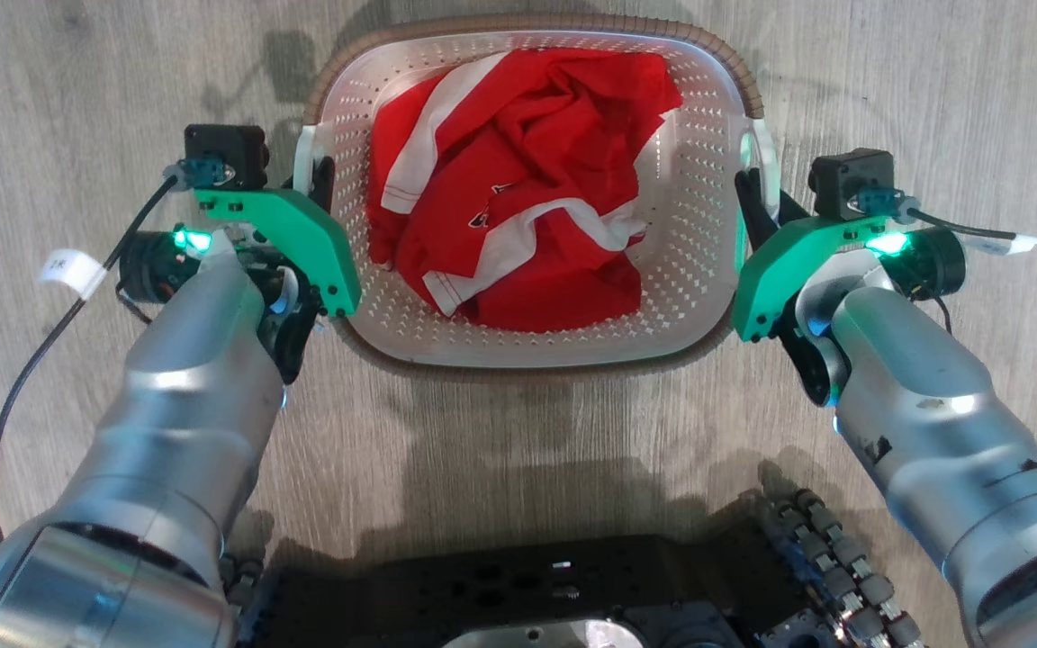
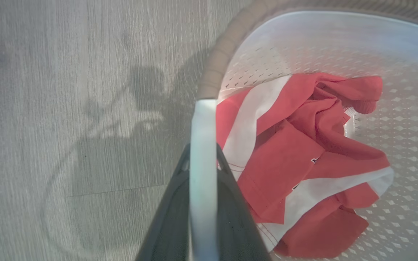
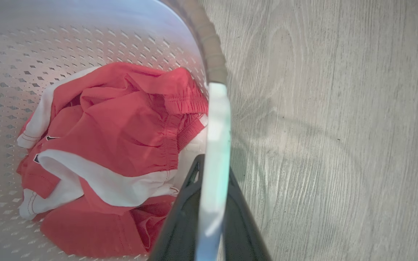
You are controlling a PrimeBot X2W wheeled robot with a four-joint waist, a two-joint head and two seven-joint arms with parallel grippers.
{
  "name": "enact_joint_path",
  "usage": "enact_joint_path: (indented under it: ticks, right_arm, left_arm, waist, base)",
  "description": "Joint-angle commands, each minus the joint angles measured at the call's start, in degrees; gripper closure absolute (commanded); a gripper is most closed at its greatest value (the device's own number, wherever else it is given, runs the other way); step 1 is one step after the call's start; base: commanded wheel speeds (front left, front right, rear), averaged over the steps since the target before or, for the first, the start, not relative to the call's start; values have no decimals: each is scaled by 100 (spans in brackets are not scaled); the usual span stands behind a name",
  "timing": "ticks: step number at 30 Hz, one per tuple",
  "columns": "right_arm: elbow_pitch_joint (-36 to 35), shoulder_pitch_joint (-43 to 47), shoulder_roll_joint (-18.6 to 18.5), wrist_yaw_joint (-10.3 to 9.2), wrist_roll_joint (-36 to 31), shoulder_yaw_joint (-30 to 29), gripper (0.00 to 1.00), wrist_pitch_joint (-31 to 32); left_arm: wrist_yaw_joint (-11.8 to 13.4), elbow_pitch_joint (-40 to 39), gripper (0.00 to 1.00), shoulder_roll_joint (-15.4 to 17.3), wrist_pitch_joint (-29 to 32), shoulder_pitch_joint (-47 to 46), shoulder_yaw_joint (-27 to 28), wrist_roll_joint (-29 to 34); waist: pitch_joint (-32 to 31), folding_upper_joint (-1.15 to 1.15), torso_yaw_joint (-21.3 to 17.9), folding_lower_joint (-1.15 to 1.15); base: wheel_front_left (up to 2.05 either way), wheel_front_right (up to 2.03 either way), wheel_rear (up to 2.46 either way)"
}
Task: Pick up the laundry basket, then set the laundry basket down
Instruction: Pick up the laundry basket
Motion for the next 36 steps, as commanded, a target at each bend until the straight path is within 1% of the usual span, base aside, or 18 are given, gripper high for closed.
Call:
enact_joint_path:
  ticks: [1,9,18,26,28,29,36]
  right_arm:
    - [-34,288,20,18,40,172,100,-62]
    - [31,227,-62,18,367,453,100,-75]
    - [190,191,-85,18,708,879,100,26]
    - [309,176,-150,18,1172,1396,100,605]
    - [326,216,-155,18,1296,1532,100,801]
    - [332,266,-158,18,1438,1654,100,1005]
    - [312,406,-197,18,1879,2037,100,1642]
  left_arm:
    - [-34,19,100,137,17,74,41,-60]
    - [-35,6,100,137,80,97,-157,-388]
    - [-36,-90,100,137,498,255,-392,-873]
    - [-36,-76,100,137,1062,451,-571,-1366]
    - [-36,-64,100,137,1204,516,-603,-1482]
    - [-36,-45,100,137,1334,575,-624,-1589]
    - [-36,33,100,137,1817,755,-664,-1907]
  waist:
    - [-8,0,7,0]
    - [-127,0,52,0]
    - [-633,0,78,0]
    - [-1402,0,79,0]
    - [-1615,0,75,0]
    - [-1827,0,69,0]
    - [-2511,0,48,0]
  base:
    - [0,0,0]
    - [0,0,0]
    - [0,0,0]
    - [0,0,0]
    - [0,0,0]
    - [0,0,0]
    - [0,0,0]
